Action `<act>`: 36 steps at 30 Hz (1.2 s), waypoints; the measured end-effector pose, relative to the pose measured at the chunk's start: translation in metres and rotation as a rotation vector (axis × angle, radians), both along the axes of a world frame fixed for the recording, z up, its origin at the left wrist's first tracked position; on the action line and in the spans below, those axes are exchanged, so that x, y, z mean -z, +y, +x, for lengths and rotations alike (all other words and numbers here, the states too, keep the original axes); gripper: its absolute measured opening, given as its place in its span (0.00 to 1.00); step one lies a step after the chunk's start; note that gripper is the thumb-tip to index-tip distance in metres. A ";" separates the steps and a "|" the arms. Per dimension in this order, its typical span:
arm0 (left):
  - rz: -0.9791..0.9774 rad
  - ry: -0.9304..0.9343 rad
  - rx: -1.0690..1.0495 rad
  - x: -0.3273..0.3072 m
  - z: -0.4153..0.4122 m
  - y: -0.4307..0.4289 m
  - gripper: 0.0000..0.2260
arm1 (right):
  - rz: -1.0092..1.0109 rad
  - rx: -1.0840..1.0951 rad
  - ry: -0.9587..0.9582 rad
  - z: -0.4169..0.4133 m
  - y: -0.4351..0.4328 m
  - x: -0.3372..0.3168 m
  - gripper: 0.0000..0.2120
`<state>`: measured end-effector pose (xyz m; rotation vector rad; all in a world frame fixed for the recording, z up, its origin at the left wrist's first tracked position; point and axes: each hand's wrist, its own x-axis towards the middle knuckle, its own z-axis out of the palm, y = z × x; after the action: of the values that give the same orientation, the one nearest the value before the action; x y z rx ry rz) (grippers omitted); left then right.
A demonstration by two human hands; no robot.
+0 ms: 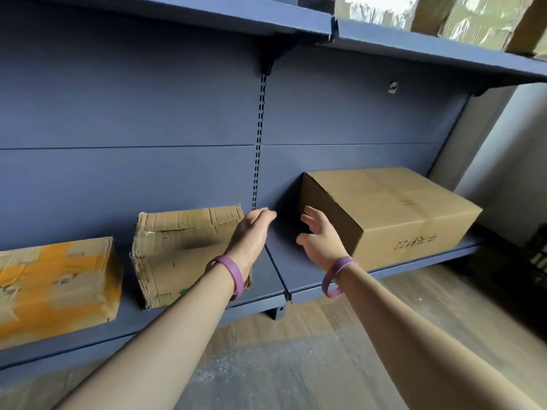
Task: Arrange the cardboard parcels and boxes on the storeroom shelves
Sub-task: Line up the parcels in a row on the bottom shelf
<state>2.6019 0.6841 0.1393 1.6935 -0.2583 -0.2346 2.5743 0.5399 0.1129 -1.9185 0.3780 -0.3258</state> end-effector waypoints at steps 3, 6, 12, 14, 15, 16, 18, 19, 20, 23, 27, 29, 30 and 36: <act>0.039 0.006 -0.014 0.003 -0.017 -0.054 0.13 | 0.013 -0.009 -0.012 -0.014 -0.059 0.009 0.31; 0.058 0.041 -0.077 0.002 -0.032 -0.102 0.16 | 0.030 -0.041 -0.016 -0.024 -0.117 0.015 0.30; 0.055 0.159 -0.140 -0.011 -0.053 -0.229 0.09 | 0.032 -0.126 0.035 -0.039 -0.249 0.009 0.29; 0.051 0.138 -0.138 -0.016 -0.051 -0.266 0.07 | 0.028 -0.127 0.034 -0.037 -0.284 0.003 0.29; 0.044 0.138 -0.137 -0.018 -0.049 -0.282 0.11 | 0.026 -0.127 0.041 -0.035 -0.298 0.000 0.29; 0.043 0.143 -0.134 -0.019 -0.047 -0.296 0.14 | 0.024 -0.124 0.050 -0.032 -0.310 -0.002 0.28; 0.063 0.143 -0.135 -0.027 -0.042 -0.313 0.17 | 0.040 -0.117 0.054 -0.027 -0.330 -0.004 0.28; 0.073 0.143 -0.149 -0.029 -0.038 -0.319 0.17 | 0.046 -0.110 0.057 -0.025 -0.337 -0.004 0.28; 0.085 0.142 -0.161 -0.030 -0.034 -0.323 0.17 | 0.050 -0.103 0.060 -0.022 -0.344 -0.004 0.28; 0.082 0.142 -0.198 -0.024 -0.021 -0.340 0.17 | 0.051 -0.083 0.078 -0.018 -0.364 -0.001 0.28; 0.062 0.150 -0.081 -0.013 -0.002 -0.384 0.18 | 0.014 -0.051 0.077 -0.003 -0.394 0.002 0.29; 0.041 0.161 -0.050 -0.010 0.013 -0.407 0.17 | 0.014 -0.007 0.073 0.010 -0.412 0.000 0.28; 0.037 0.174 -0.044 -0.009 0.022 -0.416 0.17 | 0.019 0.014 0.074 0.016 -0.420 -0.001 0.28; 0.038 0.261 -0.009 0.001 0.063 -0.459 0.15 | -0.002 0.084 0.117 0.042 -0.454 -0.001 0.29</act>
<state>2.6647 0.2253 0.1385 1.6810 -0.0521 -0.4515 2.6165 0.0859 0.1142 -1.9321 0.5373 -0.2697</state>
